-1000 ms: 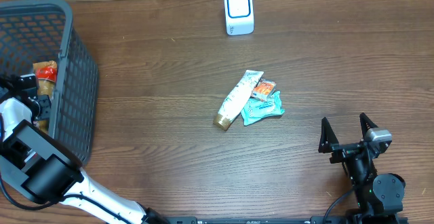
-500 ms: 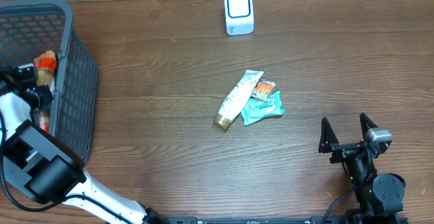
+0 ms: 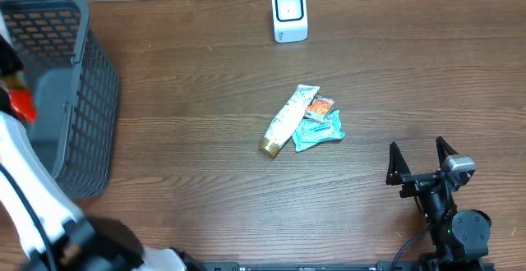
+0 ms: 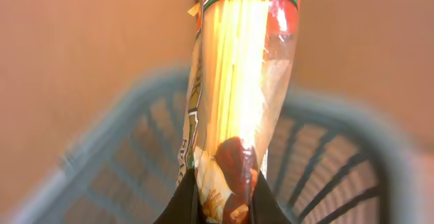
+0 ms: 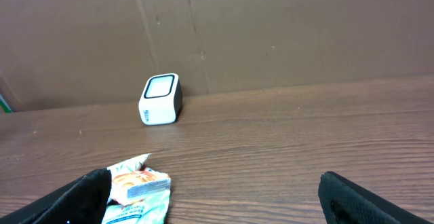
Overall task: Scan the item barcode
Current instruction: 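Grasp the spaghetti package in the basket with the left gripper, then lay the spaghetti package on the table left of the tube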
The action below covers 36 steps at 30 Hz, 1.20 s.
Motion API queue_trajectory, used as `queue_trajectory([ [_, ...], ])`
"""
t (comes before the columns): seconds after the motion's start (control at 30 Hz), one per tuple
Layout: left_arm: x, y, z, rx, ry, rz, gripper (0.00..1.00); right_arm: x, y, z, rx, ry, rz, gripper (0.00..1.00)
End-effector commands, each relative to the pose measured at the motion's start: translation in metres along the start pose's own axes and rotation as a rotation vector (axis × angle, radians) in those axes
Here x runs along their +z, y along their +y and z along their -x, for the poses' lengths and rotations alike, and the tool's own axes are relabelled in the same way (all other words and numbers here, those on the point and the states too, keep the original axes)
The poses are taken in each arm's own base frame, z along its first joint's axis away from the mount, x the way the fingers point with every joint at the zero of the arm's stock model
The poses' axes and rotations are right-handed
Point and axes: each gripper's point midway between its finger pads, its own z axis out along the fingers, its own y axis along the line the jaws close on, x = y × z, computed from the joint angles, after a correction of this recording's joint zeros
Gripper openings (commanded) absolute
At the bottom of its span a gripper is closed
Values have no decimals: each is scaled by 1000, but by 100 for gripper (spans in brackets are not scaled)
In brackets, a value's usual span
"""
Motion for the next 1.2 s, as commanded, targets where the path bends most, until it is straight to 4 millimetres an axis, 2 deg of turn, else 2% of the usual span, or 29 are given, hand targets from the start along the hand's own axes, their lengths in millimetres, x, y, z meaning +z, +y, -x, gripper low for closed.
queue_trajectory([
  [0.0, -75, -39, 80, 9, -228, -70, 4, 0, -2, -2, 0, -2, -7, 100],
  [0.07, -98, -58, 92, -20, -263, -111, 4, 0, -2, -2, 0, -1, -7, 100],
  [0.13, -116, -81, 95, -54, -264, -171, 4, 0, -2, -2, 0, -1, -8, 100],
  [0.23, -135, -131, 79, -76, -185, -315, 4, 0, -2, -2, 0, -1, -8, 100],
  [0.27, -137, -166, 54, -115, -65, -404, 4, 0, -2, -2, 0, -1, -7, 100],
  [0.37, -132, -227, 4, -126, 138, -535, 4, 0, -2, -2, 0, -2, -7, 100],
  [0.47, -119, -298, -61, -37, 315, -640, 4, 0, -2, -2, 0, -1, -8, 100],
  [0.57, -98, -352, -136, 61, 476, -654, 4, 0, -2, -2, 0, -1, -7, 100],
  [0.63, -87, -378, -184, 97, 588, -642, 4, 0, -2, -2, 0, -1, -7, 100],
  [0.7, -79, -396, -224, 129, 683, -623, 4, 0, -2, -2, 0, -1, -8, 100],
  [0.8, -66, -410, -271, 154, 795, -569, 4, 0, -2, -2, 0, -1, -8, 100],
  [0.97, -55, -416, -322, 152, 924, -512, 4, 0, -2, -2, 0, -1, -8, 100],
  [1.03, -57, -418, -329, 154, 947, -517, 4, 0, -2, -2, 0, -1, -8, 100],
  [1.07, -58, -418, -333, 156, 958, -520, 8, 0, -2, -2, 0, -1, -8, 100],
  [1.1, -62, -420, -335, 163, 969, -525, 32, 0, -2, -2, 0, -1, -8, 100],
  [1.13, -63, -420, -335, 166, 972, -526, 44, 0, -2, -2, 0, -1, -8, 100],
  [1.17, -65, -422, -336, 167, 975, -532, 66, 0, -2, -2, 0, -1, -8, 100],
])
